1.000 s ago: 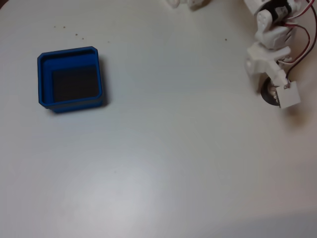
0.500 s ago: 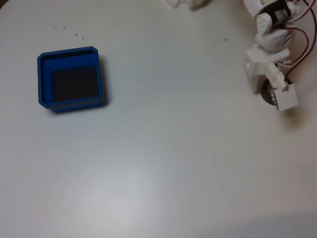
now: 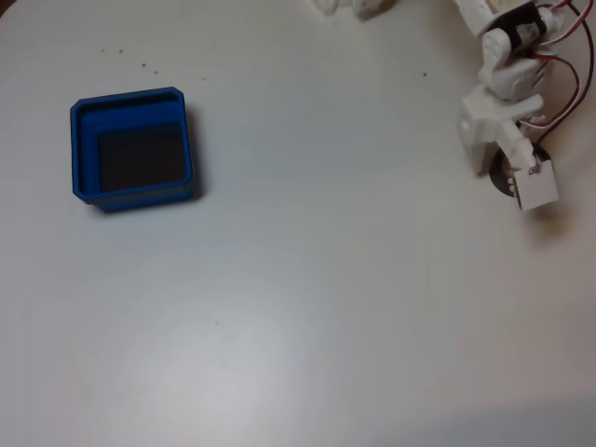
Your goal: Pick the black tape roll and drop it in the blue box
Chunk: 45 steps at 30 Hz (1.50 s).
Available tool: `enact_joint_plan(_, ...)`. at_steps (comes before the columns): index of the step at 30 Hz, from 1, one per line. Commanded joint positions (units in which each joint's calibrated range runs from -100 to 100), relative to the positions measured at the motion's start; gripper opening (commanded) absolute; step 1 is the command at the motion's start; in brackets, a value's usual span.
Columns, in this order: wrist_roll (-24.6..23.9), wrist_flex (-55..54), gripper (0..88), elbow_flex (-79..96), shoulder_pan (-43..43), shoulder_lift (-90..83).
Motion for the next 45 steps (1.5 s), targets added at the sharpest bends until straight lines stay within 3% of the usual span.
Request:
enact_joint_plan(1, -0.04, -0.86, 20.2, -4.05, -1.65, -0.71)
enact_joint_plan(31, -0.39, -0.86, 20.2, -3.87, -2.43, 1.46)
enact_joint_plan(38, -9.07, -0.86, 20.2, -3.96, -2.53, 2.05)
enact_joint_plan(45, -9.42, -0.86, 20.1, -3.78, -2.53, 2.13)
